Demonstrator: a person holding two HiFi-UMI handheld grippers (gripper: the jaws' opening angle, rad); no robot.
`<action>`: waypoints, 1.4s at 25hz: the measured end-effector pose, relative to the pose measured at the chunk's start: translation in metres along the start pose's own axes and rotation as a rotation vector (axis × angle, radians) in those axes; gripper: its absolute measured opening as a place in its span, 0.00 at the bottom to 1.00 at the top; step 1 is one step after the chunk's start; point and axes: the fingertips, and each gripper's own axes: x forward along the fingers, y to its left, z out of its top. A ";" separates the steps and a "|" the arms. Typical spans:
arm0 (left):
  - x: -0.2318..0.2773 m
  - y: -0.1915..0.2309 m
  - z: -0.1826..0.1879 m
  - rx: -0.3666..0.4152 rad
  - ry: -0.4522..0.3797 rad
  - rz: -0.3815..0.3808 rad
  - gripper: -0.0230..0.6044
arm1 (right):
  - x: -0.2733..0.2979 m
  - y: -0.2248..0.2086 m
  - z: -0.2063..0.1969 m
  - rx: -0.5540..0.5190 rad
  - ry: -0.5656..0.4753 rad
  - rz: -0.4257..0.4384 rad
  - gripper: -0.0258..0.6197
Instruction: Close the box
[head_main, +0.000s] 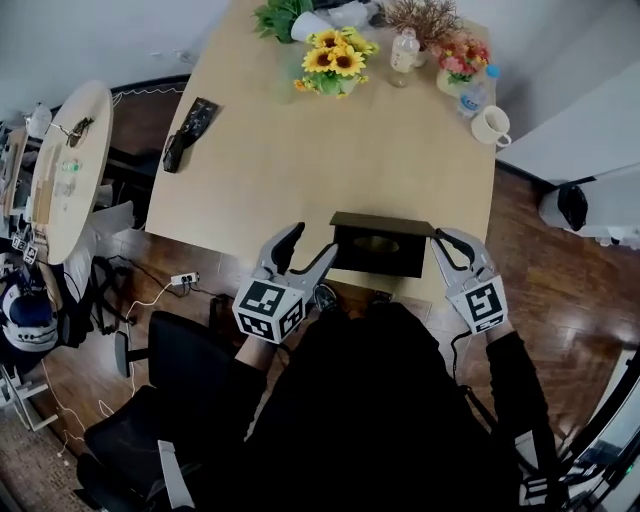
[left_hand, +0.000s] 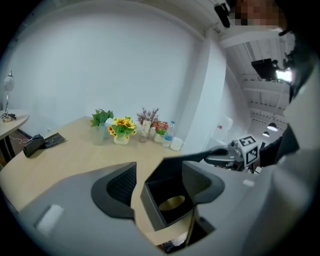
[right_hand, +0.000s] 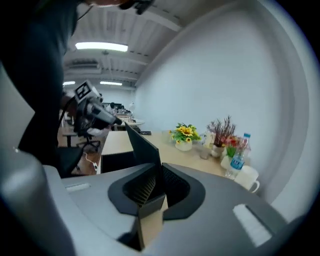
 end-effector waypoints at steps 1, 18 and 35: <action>-0.001 0.000 0.000 0.004 -0.001 -0.003 0.47 | -0.005 0.011 -0.006 -0.076 0.022 -0.025 0.10; -0.034 -0.023 0.025 0.024 -0.125 0.003 0.46 | -0.063 -0.006 0.082 0.216 -0.217 -0.261 0.15; -0.066 -0.076 0.105 0.148 -0.343 -0.010 0.46 | -0.040 0.023 0.212 0.398 -0.514 -0.061 0.09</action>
